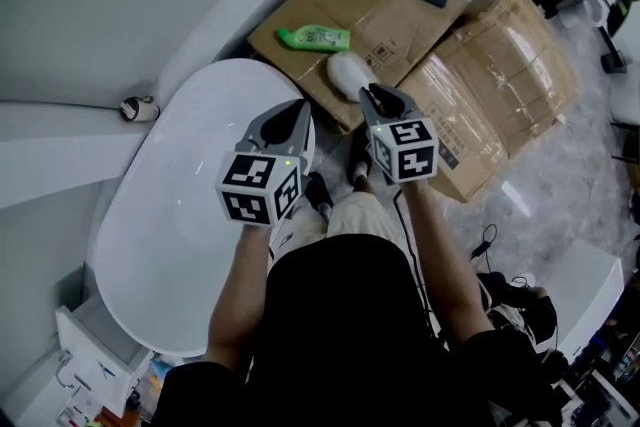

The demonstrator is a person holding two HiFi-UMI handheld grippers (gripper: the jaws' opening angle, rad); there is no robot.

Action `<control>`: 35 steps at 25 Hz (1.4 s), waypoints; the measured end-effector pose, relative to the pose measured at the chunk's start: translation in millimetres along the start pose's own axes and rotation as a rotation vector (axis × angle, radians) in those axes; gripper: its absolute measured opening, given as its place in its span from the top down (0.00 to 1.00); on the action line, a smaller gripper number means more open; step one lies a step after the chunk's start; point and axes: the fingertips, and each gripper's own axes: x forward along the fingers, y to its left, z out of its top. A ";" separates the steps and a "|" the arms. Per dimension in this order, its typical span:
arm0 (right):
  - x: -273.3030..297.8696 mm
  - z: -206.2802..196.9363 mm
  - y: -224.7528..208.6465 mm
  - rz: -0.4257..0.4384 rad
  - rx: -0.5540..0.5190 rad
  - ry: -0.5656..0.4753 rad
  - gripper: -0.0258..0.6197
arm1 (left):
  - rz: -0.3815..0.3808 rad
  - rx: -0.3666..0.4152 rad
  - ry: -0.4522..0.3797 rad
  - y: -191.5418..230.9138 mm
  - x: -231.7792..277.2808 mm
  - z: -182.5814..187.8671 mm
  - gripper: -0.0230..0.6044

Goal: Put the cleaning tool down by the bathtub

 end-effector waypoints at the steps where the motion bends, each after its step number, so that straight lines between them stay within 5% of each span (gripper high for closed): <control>1: -6.1 2.6 3.6 -0.003 0.002 -0.013 0.87 | -0.005 0.003 -0.008 -0.6 -2.6 1.1 0.96; 21: -105.1 46.8 40.4 -0.062 -0.002 -0.246 0.92 | -0.091 0.073 -0.092 -30.0 -29.3 23.5 0.96; 35: -120.3 69.0 46.0 -0.070 -0.013 -0.278 0.95 | -0.094 0.080 -0.110 -31.0 -34.1 36.6 0.96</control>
